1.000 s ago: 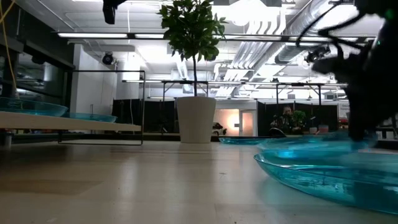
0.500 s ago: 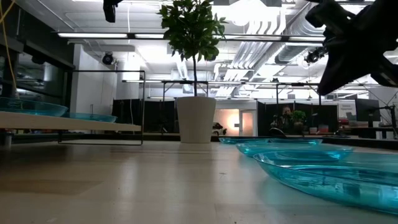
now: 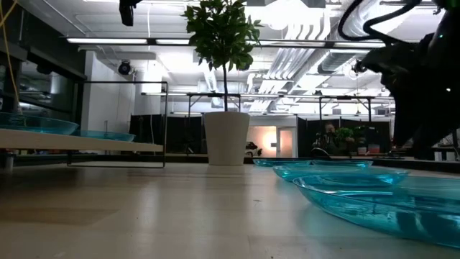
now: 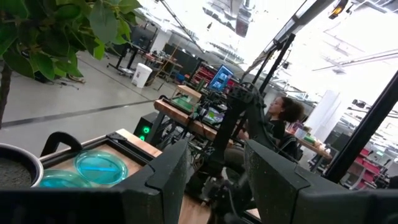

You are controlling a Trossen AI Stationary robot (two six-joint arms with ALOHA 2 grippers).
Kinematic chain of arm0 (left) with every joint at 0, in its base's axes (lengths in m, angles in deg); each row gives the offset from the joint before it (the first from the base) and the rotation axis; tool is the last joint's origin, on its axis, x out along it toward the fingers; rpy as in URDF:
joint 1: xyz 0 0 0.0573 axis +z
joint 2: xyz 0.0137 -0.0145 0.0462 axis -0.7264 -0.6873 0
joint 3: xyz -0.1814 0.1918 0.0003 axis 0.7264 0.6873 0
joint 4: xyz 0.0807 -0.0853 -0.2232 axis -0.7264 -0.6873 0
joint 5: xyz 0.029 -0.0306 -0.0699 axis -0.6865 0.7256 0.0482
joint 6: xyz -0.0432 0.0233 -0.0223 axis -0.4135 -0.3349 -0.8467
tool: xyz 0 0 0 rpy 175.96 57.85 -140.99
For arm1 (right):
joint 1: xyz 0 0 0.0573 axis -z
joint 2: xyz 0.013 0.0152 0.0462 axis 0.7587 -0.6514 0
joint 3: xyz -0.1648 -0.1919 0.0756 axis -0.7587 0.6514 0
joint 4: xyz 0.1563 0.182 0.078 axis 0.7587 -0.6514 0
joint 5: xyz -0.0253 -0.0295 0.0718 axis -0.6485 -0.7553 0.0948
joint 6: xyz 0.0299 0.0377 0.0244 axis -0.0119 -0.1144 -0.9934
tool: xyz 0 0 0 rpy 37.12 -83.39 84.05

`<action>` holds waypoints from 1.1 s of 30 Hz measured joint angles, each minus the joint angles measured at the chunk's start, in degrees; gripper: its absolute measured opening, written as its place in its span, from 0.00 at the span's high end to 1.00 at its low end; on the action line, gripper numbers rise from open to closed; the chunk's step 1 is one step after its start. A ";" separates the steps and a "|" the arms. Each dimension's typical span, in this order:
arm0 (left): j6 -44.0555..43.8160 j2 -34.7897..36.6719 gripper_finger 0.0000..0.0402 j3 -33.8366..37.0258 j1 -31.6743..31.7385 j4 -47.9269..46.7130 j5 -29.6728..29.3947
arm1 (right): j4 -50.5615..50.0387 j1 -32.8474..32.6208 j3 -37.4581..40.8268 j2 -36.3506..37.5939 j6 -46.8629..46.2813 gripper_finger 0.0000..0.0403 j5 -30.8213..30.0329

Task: Place and stack plates onto a shelf
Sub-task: Stack the middle blue plate on the top blue plate on the shelf

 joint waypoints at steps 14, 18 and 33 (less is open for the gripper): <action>-0.04 0.00 0.63 0.00 0.00 0.04 0.00 | 5.19 1.54 0.02 -5.95 0.71 0.57 -0.02; -1.23 0.00 0.63 0.00 0.00 0.04 0.00 | 17.05 3.69 6.15 -5.35 2.24 0.59 1.57; -2.97 -0.11 0.63 -0.04 -0.02 -0.42 -0.20 | 33.05 7.02 15.82 -2.31 2.66 0.60 3.28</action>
